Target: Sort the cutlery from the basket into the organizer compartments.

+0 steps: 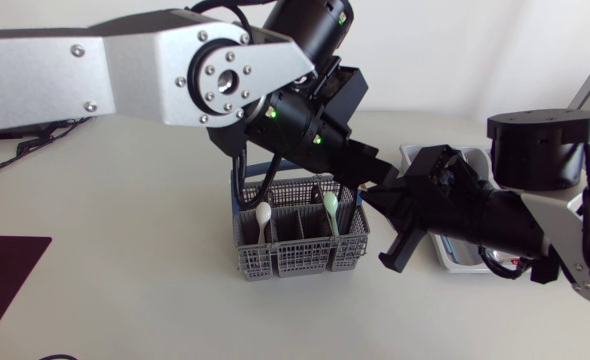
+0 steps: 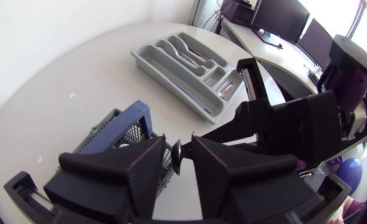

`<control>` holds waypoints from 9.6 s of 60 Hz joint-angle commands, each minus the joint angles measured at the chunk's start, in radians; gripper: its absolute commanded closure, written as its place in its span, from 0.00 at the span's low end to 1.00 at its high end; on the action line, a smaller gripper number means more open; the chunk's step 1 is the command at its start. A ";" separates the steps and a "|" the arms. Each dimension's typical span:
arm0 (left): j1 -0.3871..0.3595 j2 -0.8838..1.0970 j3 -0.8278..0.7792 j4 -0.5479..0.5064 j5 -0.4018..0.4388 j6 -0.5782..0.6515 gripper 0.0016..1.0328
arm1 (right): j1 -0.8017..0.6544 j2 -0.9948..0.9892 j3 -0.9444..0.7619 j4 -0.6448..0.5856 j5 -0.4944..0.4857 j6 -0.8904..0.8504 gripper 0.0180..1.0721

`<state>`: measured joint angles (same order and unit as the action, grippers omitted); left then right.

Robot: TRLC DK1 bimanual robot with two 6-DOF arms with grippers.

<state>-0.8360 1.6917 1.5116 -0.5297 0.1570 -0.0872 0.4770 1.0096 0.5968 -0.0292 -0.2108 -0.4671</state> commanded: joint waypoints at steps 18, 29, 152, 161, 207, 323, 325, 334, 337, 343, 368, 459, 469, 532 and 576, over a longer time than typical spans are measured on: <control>0.103 -0.023 0.078 0.017 0.009 -0.049 0.16 | -0.087 -0.045 -0.008 -0.098 -0.104 -0.041 0.94; 0.138 -0.040 0.059 0.014 0.001 -0.028 0.17 | -0.268 -0.055 0.011 -0.199 -0.265 -0.140 0.94; -0.031 -0.056 -0.412 0.229 -0.020 0.262 0.17 | -1.189 0.810 0.359 -0.449 -0.222 -1.645 0.75; -0.028 -0.038 -0.456 0.327 -0.051 0.262 0.17 | -1.189 0.774 0.328 -0.425 -0.236 -1.642 0.62; 0.003 0.006 -0.533 0.617 -0.102 0.261 0.17 | -1.150 0.377 0.216 -0.621 -0.498 -1.414 0.43; -0.049 0.138 -0.619 1.013 -0.091 0.168 0.43 | -1.127 0.299 0.093 -0.643 -0.552 -1.395 0.43; -0.054 0.137 -0.619 1.011 -0.085 0.172 0.43 | -1.127 0.300 0.093 -0.641 -0.552 -1.395 0.43; -0.069 0.111 -0.628 1.010 -0.065 0.175 0.43 | -1.127 0.302 0.098 -0.641 -0.552 -1.395 0.43; -0.077 0.105 -0.633 1.010 -0.060 0.176 0.43 | -1.127 0.302 0.100 -0.641 -0.550 -1.392 0.43; -0.086 0.099 -0.640 1.010 -0.060 0.190 0.43 | -1.127 0.302 0.101 -0.641 -0.552 -1.386 0.43; -0.084 0.092 -0.648 1.017 -0.073 0.218 0.40 | -1.127 0.300 0.098 -0.644 -0.550 -1.383 0.43; -0.094 0.077 -0.643 1.071 -0.102 0.208 0.36 | -1.117 0.300 0.081 -0.626 -0.544 -1.372 0.43; -0.094 0.088 -0.620 1.071 -0.102 0.210 0.36 | -1.117 0.300 0.078 -0.620 -0.544 -1.372 0.43; -0.095 0.137 -0.548 1.037 -0.094 0.213 0.72 | -1.117 0.308 0.075 -0.600 -0.536 -1.369 0.43; -0.095 0.160 -0.495 0.971 -0.066 0.207 0.85 | -1.117 0.310 0.063 -0.584 -0.530 -1.371 0.43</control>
<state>-0.9318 1.8191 0.9821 0.4496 0.0788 0.1135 -0.6468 1.3037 0.6849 -0.6205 -0.7437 -1.8469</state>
